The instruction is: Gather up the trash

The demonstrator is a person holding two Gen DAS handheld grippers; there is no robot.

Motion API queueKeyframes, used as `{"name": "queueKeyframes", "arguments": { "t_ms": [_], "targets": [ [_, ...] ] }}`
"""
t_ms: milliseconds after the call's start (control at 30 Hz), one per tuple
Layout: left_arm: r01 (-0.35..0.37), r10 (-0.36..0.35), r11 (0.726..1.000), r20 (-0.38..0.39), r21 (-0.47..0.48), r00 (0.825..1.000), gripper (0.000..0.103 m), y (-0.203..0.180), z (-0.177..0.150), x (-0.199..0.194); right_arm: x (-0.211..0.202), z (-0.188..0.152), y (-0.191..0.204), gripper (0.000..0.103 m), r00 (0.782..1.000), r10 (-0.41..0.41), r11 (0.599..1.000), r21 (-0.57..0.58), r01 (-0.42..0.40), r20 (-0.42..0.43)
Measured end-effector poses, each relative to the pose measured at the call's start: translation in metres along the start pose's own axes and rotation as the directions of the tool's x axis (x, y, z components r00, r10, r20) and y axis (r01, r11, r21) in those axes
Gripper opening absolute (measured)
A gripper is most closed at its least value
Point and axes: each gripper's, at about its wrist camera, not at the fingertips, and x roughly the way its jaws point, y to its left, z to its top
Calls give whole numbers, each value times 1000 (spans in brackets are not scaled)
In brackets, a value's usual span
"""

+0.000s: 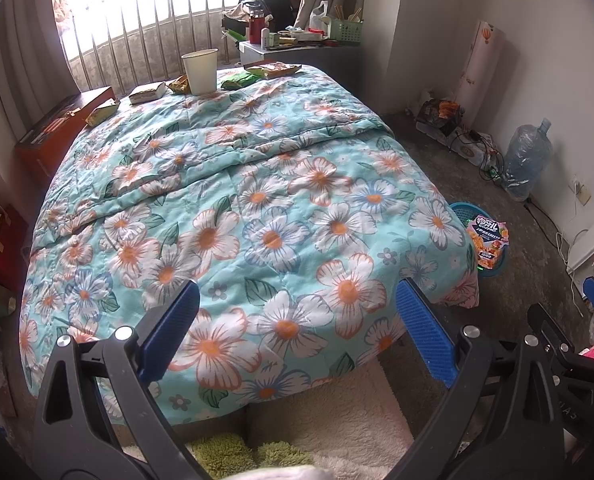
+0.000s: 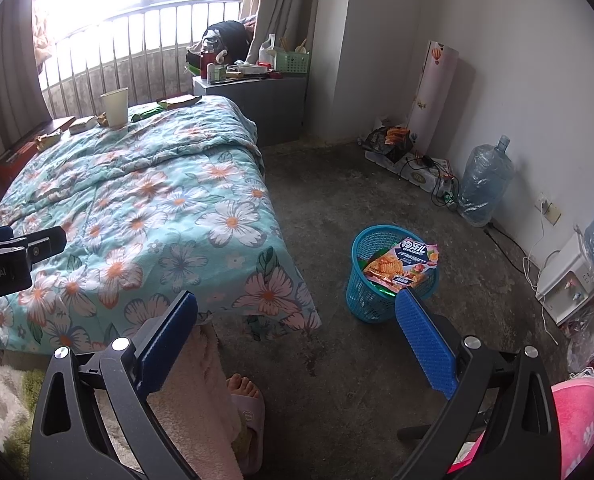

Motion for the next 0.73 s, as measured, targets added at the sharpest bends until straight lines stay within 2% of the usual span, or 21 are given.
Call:
{"name": "queueKeyframes", "arguments": {
  "t_ms": [733],
  "targets": [
    [-4, 4, 1000, 0, 1, 1000, 94, 0, -2, -2, 0, 0, -1, 96, 1000, -1, 1000, -1, 1, -1]
  ]
}}
